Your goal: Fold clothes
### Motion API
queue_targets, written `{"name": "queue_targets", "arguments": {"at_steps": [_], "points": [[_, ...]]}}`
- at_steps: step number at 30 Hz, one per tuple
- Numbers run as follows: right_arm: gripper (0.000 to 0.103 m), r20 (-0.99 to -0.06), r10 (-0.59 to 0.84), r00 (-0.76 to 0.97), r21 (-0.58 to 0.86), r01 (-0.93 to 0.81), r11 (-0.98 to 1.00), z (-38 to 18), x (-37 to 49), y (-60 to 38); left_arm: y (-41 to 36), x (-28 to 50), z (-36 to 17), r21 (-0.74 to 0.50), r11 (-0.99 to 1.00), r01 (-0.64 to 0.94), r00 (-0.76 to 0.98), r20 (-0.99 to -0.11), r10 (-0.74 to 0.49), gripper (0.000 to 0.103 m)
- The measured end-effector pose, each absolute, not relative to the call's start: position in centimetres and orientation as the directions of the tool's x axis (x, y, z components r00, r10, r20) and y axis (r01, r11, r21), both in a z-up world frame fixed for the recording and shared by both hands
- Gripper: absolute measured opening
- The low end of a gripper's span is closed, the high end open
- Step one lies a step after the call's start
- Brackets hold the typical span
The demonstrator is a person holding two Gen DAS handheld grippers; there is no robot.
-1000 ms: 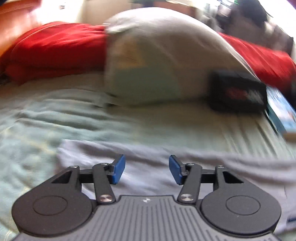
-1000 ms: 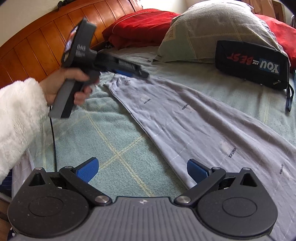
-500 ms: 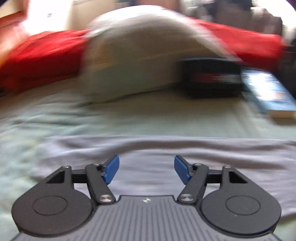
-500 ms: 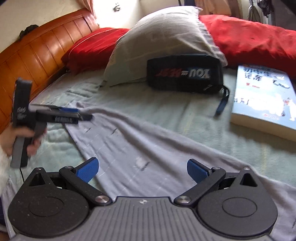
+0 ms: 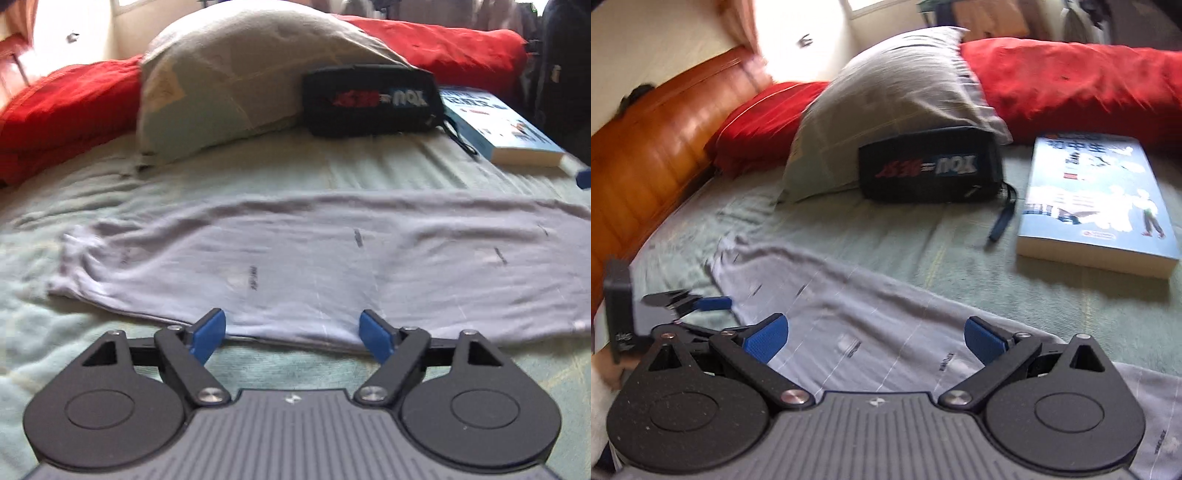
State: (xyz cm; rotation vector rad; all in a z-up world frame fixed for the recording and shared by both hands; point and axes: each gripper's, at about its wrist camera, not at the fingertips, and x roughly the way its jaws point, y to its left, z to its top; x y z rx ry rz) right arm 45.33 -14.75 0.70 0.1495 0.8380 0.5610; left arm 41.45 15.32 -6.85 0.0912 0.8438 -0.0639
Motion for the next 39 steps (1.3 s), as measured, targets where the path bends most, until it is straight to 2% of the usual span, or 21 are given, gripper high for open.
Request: {"name": "queue_targets", "arguments": {"at_steps": [9,16,26,30,34,39], "points": [[0.103,-0.643,0.506,0.575,0.296,-0.423,0.857,1.7,44.9,-15.8,11.7,40.4,-6.9,0.029,0.979,0.202,0.662,-0.74,-0.115,0.08],[0.103,-0.634,0.525,0.568,0.377,-0.366,0.851,1.2,46.0,-17.0,9.0,39.1,-7.7,0.031,0.958,0.286,0.643,-0.747,-0.168,0.084],[0.103,-0.753,0.453,0.478,0.244,-0.437,0.866,-2.1,45.9,-11.4,9.8,39.6,-7.0,0.015,0.993,0.121,0.613,-0.788,-0.063,0.084],[0.103,-0.788,0.338,0.515,0.151,-0.371,0.916,-3.2,46.8,-11.9,10.2,39.9,-6.6,0.012,0.999,0.049,0.594,-0.804,-0.019,0.084],[0.103,-0.792,0.35,0.5,0.201,-0.328,0.923,-4.0,47.8,-13.1,9.8,39.3,-5.8,0.015,0.999,0.031,0.581,-0.814,-0.006,0.084],[0.103,-0.805,0.326,0.496,0.194,-0.301,0.934,-4.9,48.4,-12.9,9.1,36.9,-4.0,0.016,0.999,0.051,0.576,-0.817,-0.016,0.084]]}}
